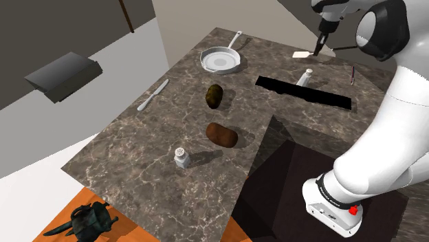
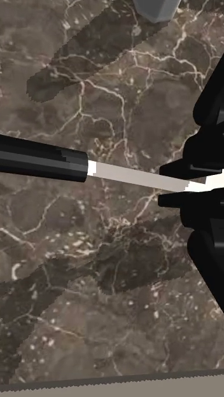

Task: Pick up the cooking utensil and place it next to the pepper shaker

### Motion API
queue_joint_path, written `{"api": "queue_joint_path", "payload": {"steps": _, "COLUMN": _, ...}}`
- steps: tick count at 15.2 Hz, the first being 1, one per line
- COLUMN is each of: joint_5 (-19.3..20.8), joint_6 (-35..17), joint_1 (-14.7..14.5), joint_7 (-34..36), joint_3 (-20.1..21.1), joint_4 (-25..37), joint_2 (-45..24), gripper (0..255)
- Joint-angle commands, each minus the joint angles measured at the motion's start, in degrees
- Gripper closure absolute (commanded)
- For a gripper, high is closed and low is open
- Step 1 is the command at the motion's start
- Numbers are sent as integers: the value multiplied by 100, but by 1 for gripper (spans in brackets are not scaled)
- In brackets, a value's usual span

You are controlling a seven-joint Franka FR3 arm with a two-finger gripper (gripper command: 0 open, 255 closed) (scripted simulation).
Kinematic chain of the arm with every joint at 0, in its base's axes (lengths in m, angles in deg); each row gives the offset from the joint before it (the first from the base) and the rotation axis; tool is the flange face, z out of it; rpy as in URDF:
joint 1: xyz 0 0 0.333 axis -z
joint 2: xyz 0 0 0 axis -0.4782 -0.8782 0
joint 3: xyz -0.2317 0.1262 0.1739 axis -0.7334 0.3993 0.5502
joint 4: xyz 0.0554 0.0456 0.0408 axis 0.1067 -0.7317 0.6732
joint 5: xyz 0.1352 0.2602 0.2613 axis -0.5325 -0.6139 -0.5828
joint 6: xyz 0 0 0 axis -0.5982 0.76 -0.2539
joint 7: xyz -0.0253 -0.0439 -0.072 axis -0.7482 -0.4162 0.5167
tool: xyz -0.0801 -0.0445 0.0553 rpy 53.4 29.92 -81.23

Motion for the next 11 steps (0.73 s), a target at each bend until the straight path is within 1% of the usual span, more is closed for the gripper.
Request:
{"api": "queue_joint_path", "payload": {"steps": 1, "joint_5": -21, "joint_6": -147, "joint_1": -5, "joint_7": -3, "joint_3": 13, "joint_4": -105, "joint_2": -43, "gripper": 255}}
{"api": "queue_joint_path", "payload": {"steps": 11, "joint_5": -170, "joint_6": -843, "joint_1": 30, "joint_7": -73, "joint_3": 94, "joint_4": -512, "joint_2": -355, "gripper": 255}}
